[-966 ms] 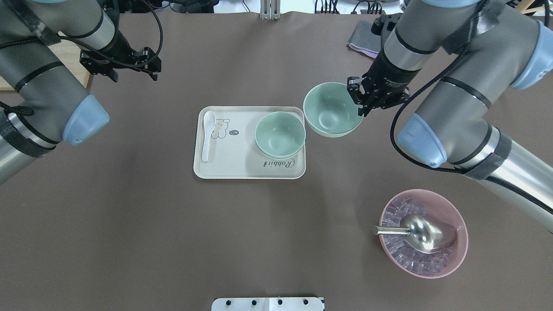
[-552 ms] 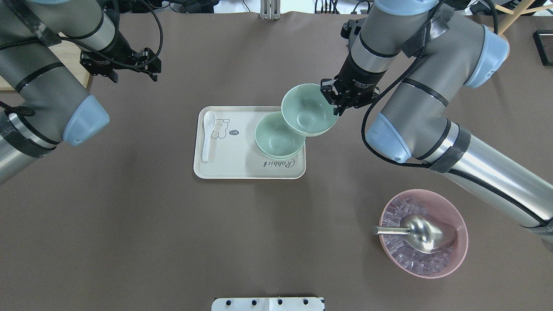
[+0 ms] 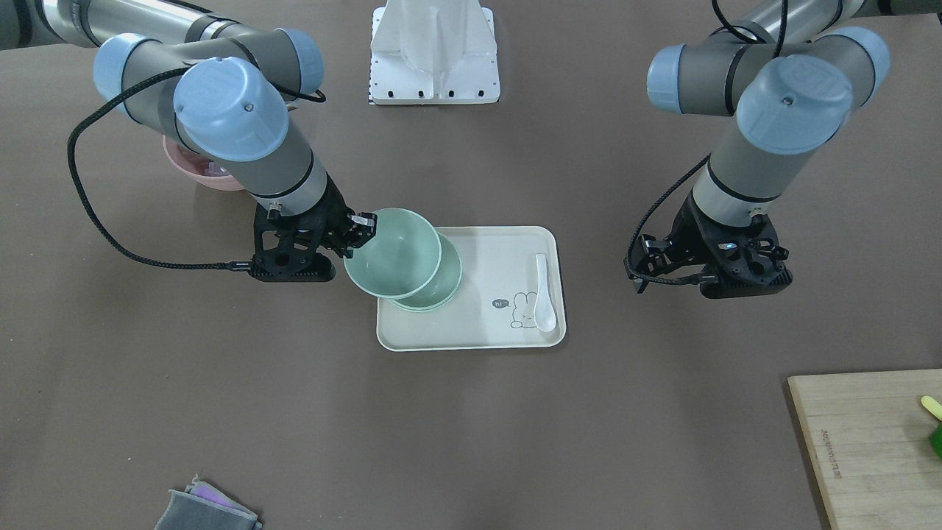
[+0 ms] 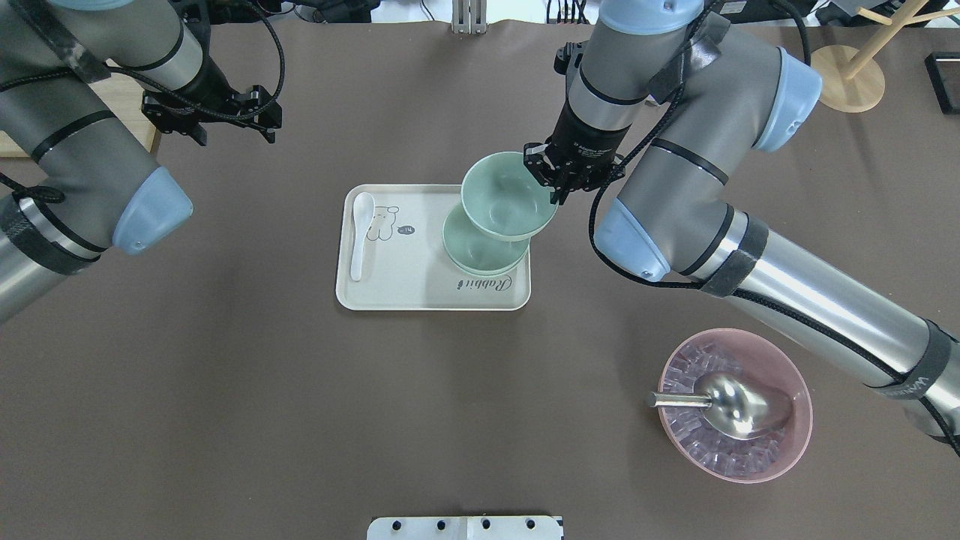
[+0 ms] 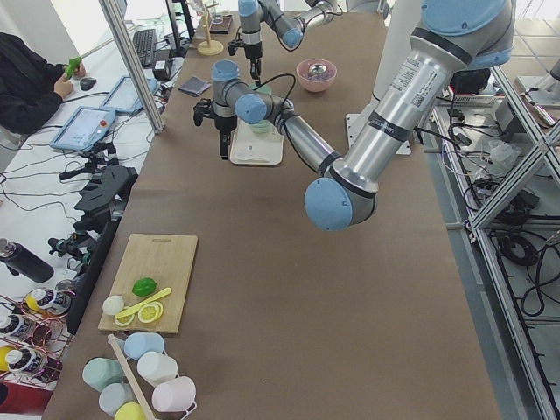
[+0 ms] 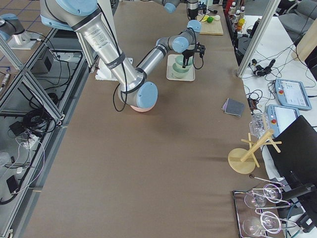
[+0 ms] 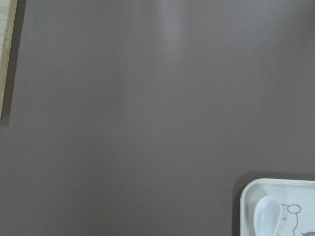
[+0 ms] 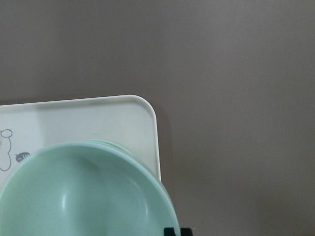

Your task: Stack green bowls together

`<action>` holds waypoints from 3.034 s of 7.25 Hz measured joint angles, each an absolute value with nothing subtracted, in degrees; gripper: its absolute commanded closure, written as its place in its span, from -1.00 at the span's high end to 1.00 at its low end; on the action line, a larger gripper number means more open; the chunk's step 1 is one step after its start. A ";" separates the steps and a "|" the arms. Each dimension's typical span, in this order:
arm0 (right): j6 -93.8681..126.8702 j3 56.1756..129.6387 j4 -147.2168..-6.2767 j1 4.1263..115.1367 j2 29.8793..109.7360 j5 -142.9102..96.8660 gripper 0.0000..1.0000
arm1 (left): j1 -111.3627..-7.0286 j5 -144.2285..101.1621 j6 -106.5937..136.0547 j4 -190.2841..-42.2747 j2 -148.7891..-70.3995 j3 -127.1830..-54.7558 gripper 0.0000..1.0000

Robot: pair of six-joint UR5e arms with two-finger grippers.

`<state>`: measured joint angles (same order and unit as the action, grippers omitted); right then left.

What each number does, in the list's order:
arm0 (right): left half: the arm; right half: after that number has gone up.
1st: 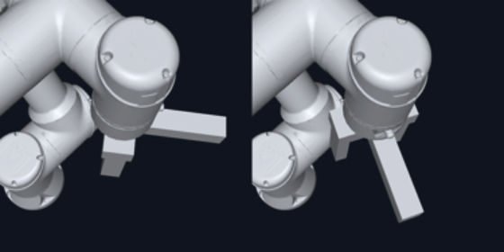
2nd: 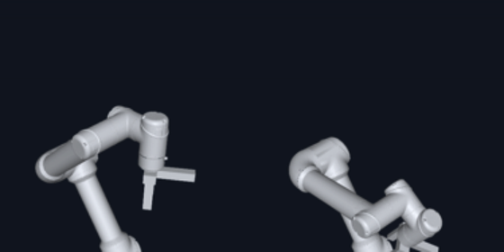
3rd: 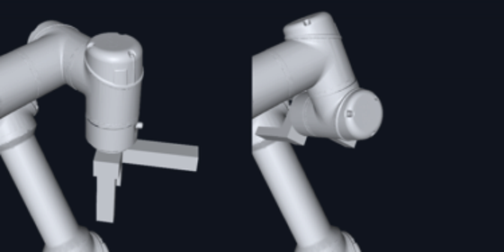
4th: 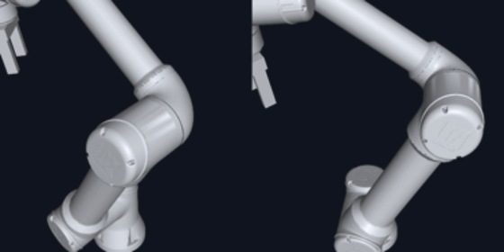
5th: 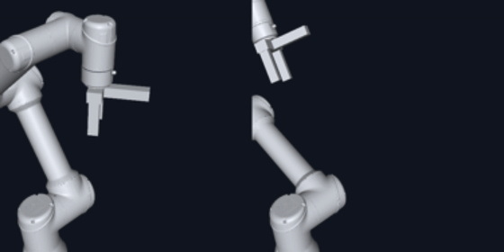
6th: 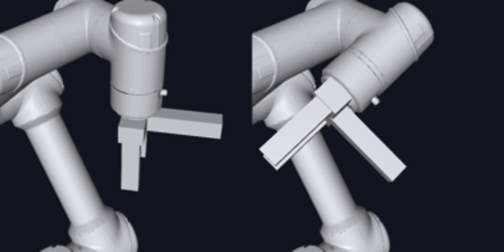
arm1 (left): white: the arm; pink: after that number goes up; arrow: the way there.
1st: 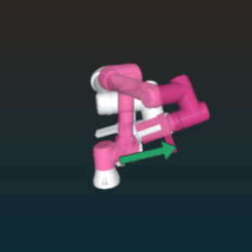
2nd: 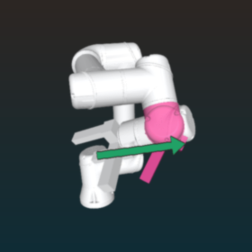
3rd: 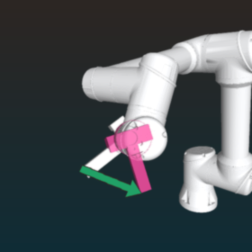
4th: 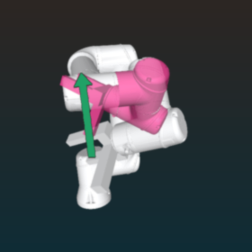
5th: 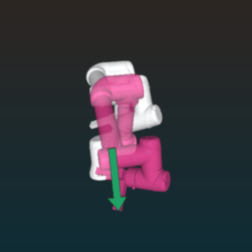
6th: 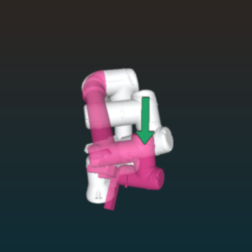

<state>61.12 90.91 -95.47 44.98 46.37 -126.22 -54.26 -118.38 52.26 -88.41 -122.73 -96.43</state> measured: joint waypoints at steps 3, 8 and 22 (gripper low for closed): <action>61.64 89.03 -95.19 42.60 44.97 -123.68 -1.00 | -54.23 -118.31 52.29 -88.50 -122.70 -96.34 0.95; 66.04 85.44 -88.47 40.43 45.22 -121.23 -1.00 | -54.17 -118.22 52.33 -88.58 -122.67 -95.92 0.95; 66.06 84.20 -88.33 39.77 45.24 -121.20 -1.00 | -54.05 -118.21 52.30 -88.77 -122.69 -95.48 0.95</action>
